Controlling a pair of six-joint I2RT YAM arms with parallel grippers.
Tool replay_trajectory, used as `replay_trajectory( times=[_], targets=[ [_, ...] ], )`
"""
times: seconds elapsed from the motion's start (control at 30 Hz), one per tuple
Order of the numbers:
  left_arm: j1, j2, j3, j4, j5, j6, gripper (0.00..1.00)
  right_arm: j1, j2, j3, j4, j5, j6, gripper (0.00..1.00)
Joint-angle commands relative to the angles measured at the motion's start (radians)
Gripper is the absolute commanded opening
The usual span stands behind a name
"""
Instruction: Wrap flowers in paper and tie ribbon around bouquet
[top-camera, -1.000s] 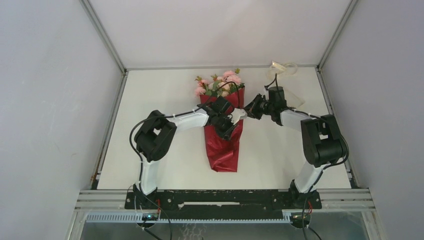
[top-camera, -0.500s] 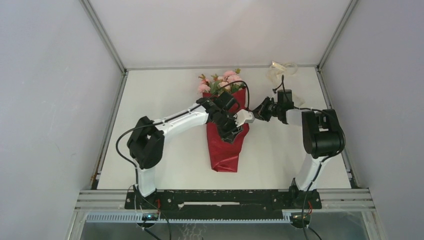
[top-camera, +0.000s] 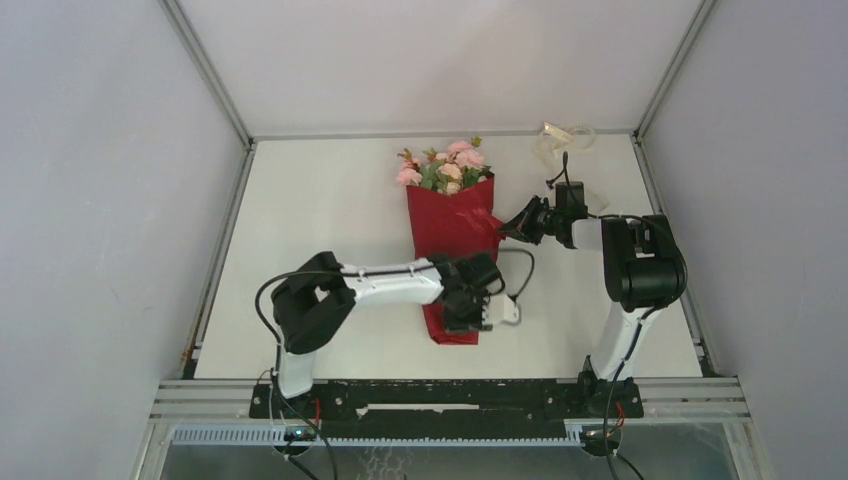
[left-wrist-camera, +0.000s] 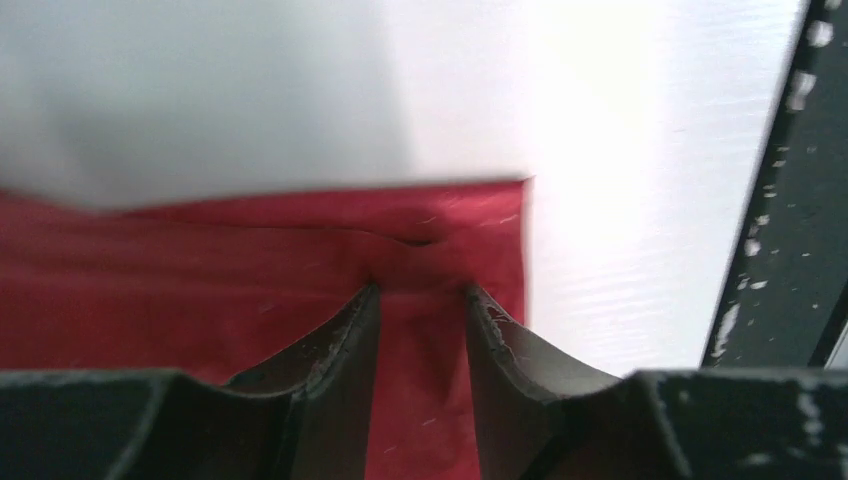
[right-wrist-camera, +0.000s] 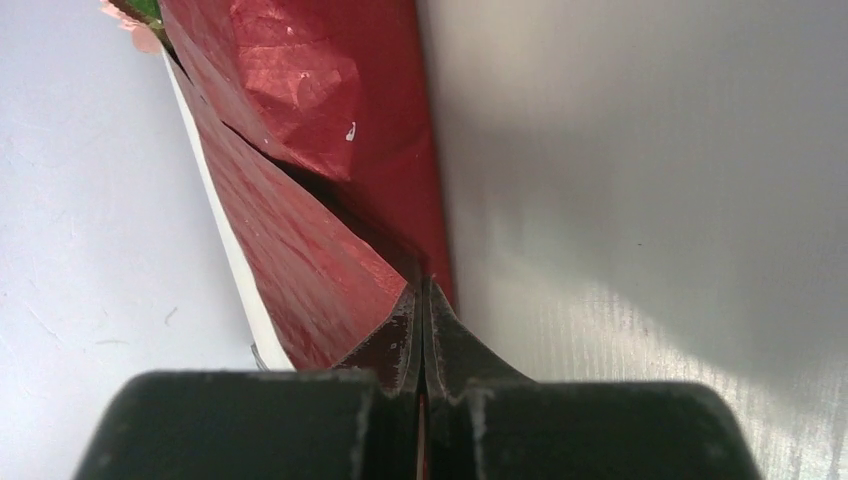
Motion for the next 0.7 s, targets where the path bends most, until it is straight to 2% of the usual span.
replay_trajectory(
  times=[0.0, 0.2, 0.33, 0.5, 0.53, 0.67],
  targets=[
    [-0.106, 0.001, -0.078, 0.068, -0.073, 0.085, 0.42, -0.007, 0.004, -0.001, 0.026, 0.033, -0.039, 0.00],
    [-0.144, -0.011, -0.148, 0.057, -0.031, 0.091, 0.44, -0.007, -0.009, -0.001, -0.002, 0.049, -0.063, 0.00],
    [-0.145, -0.109, -0.061, -0.126, 0.116, 0.097, 0.44, -0.006, -0.007, -0.001, -0.013, 0.051, -0.071, 0.00],
    [-0.115, -0.219, 0.026, -0.375, 0.288, 0.231, 0.43, 0.001, -0.009, -0.001, -0.022, 0.053, -0.072, 0.00],
    [-0.092, -0.225, 0.022, -0.370, 0.297, 0.239, 0.39, 0.005, -0.013, -0.002, -0.028, 0.056, -0.077, 0.00],
    [0.052, -0.175, 0.020, -0.231, 0.248, 0.108, 0.05, 0.017, -0.020, -0.001, -0.038, 0.070, -0.091, 0.00]
  ],
)
